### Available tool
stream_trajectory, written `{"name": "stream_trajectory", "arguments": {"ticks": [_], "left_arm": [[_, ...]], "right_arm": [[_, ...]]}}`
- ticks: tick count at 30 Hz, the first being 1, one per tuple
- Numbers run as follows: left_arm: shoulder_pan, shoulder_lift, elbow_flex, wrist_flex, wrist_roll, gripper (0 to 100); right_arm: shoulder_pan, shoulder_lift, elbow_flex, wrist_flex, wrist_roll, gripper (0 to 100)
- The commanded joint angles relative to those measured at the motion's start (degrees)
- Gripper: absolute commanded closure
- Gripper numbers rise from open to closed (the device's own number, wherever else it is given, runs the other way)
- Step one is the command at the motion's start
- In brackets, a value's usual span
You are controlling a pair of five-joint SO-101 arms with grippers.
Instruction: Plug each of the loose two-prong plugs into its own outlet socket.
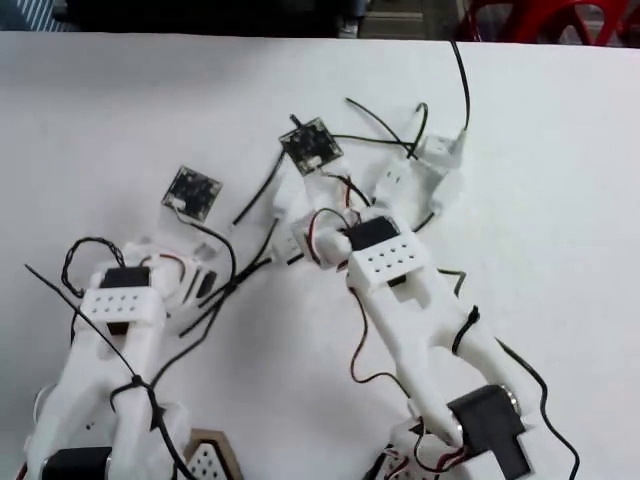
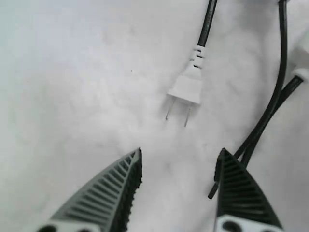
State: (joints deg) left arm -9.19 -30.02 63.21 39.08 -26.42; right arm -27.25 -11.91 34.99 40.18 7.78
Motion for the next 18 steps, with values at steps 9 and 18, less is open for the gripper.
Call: {"name": "stream_trajectory", "arguments": {"ticks": [9, 18], "left_arm": [[-0.3, -2.1, -0.3, -1.2, 0.8, 75], [-0.3, -2.1, -0.3, -1.2, 0.8, 75]], "right_arm": [[0.2, 1.2, 6.1, -10.9, -0.9, 98.1], [0.0, 6.4, 5.6, -13.6, -0.9, 98.1]]}}
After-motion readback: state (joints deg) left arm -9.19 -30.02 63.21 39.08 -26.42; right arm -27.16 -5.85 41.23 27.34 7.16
